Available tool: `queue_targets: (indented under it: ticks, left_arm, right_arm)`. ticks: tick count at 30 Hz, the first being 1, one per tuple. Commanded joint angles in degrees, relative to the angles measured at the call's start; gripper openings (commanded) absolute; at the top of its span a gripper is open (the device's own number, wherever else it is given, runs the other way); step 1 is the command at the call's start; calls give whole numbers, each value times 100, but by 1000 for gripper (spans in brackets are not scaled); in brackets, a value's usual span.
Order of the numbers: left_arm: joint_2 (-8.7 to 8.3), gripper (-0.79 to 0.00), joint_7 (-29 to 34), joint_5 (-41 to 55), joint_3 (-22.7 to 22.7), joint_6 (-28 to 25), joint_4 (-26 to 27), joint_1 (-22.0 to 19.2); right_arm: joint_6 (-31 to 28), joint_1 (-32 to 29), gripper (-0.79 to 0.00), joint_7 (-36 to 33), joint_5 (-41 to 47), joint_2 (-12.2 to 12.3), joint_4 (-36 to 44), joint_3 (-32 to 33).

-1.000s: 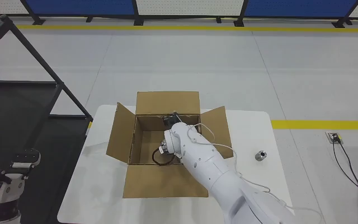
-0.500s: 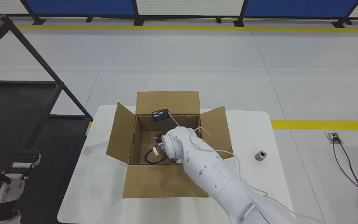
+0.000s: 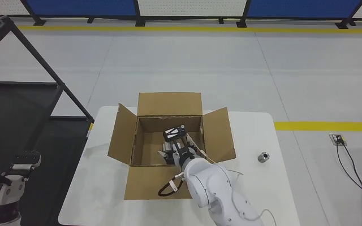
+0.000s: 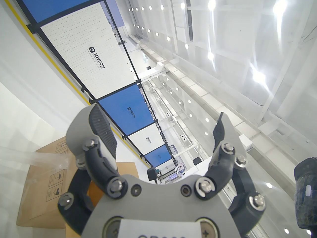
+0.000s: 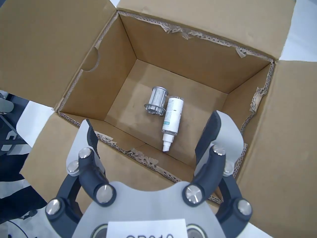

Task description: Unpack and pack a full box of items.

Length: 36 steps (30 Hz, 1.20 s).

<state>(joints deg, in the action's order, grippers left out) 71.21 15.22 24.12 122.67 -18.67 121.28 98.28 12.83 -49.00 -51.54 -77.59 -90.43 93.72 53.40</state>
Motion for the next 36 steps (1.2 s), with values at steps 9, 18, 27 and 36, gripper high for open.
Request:
queue_targets:
  ticks: [9,18,27,36]
  left_arm:
    - [0,0,0,0,0,0,0,0]
    - [0,0,0,0,0,0,0,0]
    - [0,0,0,0,0,0,0,0]
    - [0,0,0,0,0,0,0,0]
  right_arm:
    - [3,11,0,1,1,-1,-25,-3]
    - [311,-659,0,600,99,105,1095,902]
    - [996,-2304,0,968,-9,319,3041,3177]
    - [1211,-1653,0,-204,-4,450,1160,4527]
